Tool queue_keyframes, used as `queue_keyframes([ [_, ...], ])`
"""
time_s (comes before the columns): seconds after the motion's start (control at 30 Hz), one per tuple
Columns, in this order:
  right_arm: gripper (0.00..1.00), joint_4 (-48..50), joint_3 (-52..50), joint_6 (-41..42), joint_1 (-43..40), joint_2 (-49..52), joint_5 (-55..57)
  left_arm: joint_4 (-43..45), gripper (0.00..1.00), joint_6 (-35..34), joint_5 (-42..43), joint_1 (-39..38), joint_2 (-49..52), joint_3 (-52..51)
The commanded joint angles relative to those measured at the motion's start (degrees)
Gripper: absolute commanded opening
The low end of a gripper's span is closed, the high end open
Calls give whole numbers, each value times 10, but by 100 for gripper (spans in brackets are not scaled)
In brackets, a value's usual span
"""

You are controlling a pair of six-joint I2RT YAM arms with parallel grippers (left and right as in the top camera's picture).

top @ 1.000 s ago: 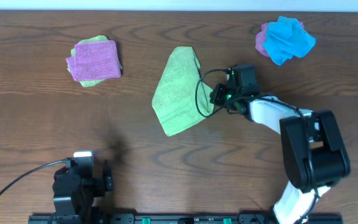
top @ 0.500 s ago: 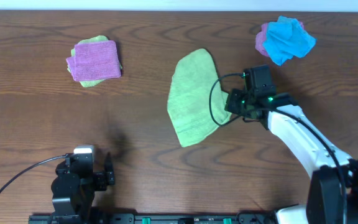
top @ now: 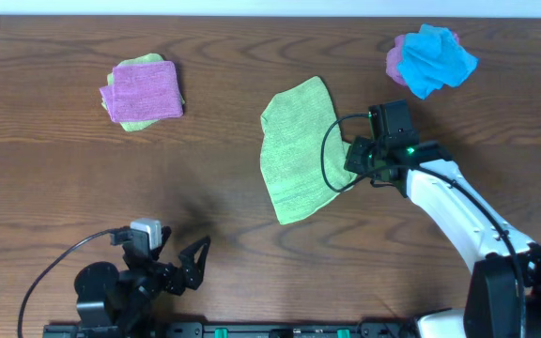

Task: Fold the cloth
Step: 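Reach the left gripper to the green cloth's left corner and grasp it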

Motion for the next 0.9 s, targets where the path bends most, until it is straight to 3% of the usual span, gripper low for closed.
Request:
queue_keyframes([
  [0.0,1,3,-1,-5,0,-4,10,28,95,-117,38,-1,18,-4],
  [0.3,1,4,-1,-5,0,-4,10,180,95,-281,97,-15,258,-4],
  [0.53,1,4,-1,-5,0,-4,10,433,95,-411,194,-42,516,-4],
  [0.63,1,3,-1,-5,0,-4,10,475,95,-500,192,-43,585,-4],
  [0.87,1,5,-1,-5,0,-4,10,531,95,-527,153,-82,688,-4],
])
